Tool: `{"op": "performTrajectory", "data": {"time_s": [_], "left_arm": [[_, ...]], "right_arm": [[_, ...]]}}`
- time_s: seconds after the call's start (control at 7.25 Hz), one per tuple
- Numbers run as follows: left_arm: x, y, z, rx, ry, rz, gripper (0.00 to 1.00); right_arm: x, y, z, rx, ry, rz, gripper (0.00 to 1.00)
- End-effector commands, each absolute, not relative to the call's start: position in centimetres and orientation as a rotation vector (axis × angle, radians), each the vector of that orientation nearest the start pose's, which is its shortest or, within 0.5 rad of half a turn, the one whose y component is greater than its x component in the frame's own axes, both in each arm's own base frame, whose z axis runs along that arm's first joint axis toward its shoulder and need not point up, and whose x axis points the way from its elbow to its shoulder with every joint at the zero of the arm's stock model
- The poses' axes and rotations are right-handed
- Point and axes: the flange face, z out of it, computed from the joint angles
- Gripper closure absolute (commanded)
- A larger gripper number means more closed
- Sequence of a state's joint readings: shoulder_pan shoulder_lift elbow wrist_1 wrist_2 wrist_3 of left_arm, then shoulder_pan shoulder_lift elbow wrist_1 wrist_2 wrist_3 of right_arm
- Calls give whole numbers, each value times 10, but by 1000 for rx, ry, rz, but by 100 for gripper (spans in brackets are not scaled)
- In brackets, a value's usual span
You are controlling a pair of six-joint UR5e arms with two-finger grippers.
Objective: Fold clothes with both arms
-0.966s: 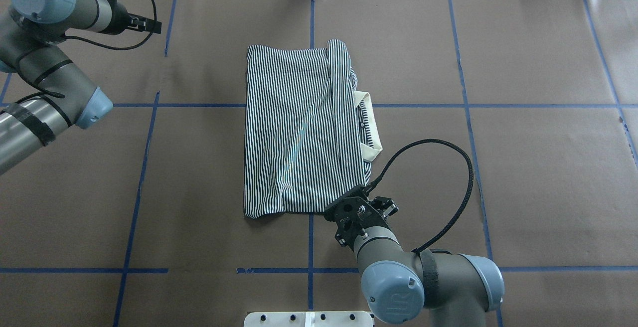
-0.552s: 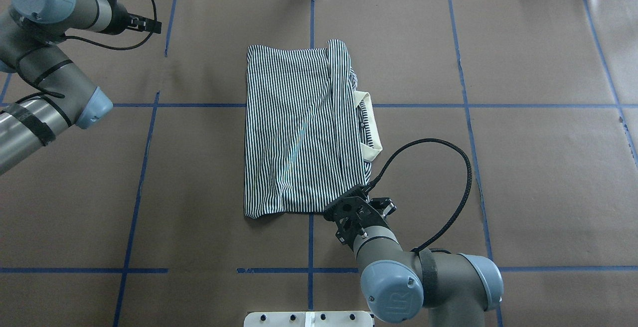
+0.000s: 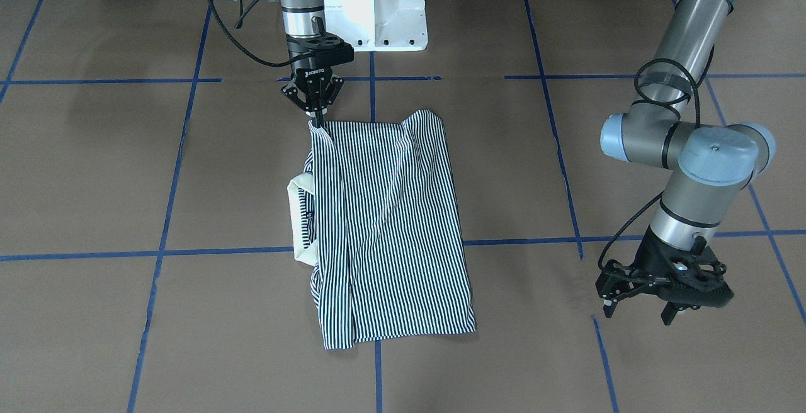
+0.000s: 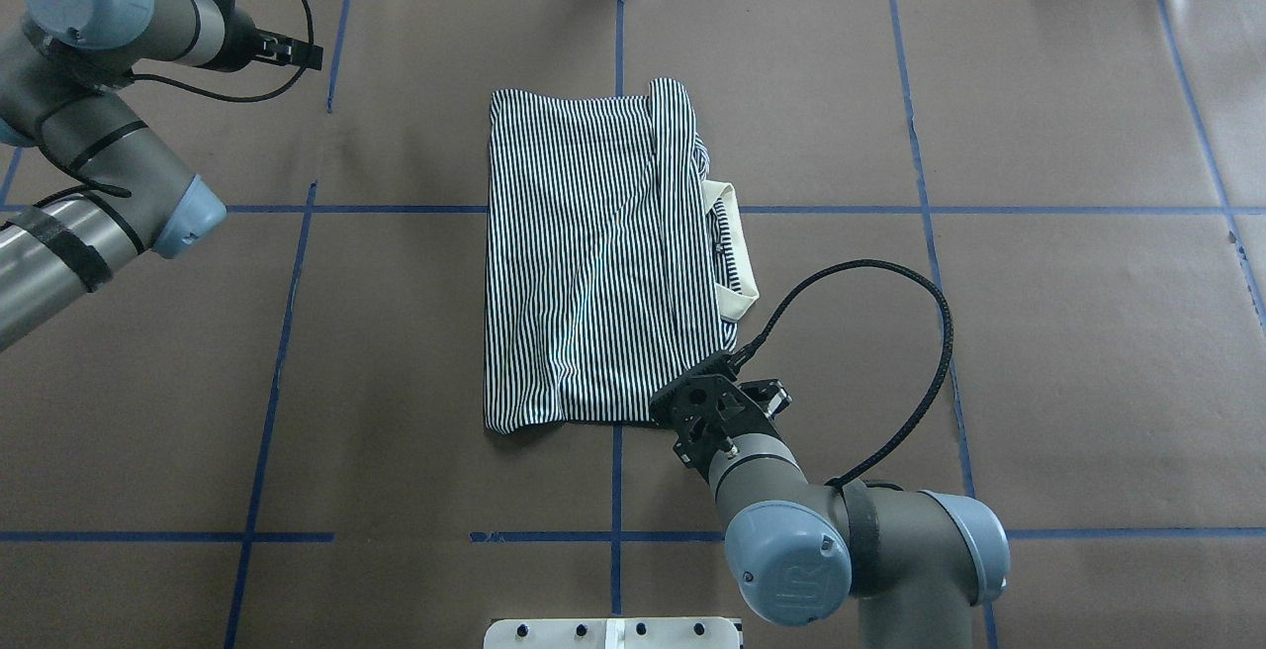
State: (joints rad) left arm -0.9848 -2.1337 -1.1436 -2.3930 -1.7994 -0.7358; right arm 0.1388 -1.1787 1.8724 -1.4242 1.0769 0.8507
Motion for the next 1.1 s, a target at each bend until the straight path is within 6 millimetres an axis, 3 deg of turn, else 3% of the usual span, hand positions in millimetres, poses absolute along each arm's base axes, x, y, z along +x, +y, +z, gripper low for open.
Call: {"op": "performTrajectory", "data": {"time_s": [0.0,0.14,0.28,0.55,0.83,0.97], "left_arm": [[327,-687,443,622,751,-25,0],[327,-687,443,622,751,-25,0],[327,-687,443,622,751,-25,0],[326,-685,448,616,749,-25,0],[326,-685,447,617,750,-25,0],[326,-685,447,617,750,-25,0]], "right_arm": [[-535,-259,325,742,-535,-294,99],[-523,-251,341,711,-545,-235,98],[-525,-240,348,691,-559,-193,96],[-531,-222,353,669,-586,-127,0],[-526,-220,332,660,-634,-134,0],[-518,-241,324,639,-648,-117,0]]}}
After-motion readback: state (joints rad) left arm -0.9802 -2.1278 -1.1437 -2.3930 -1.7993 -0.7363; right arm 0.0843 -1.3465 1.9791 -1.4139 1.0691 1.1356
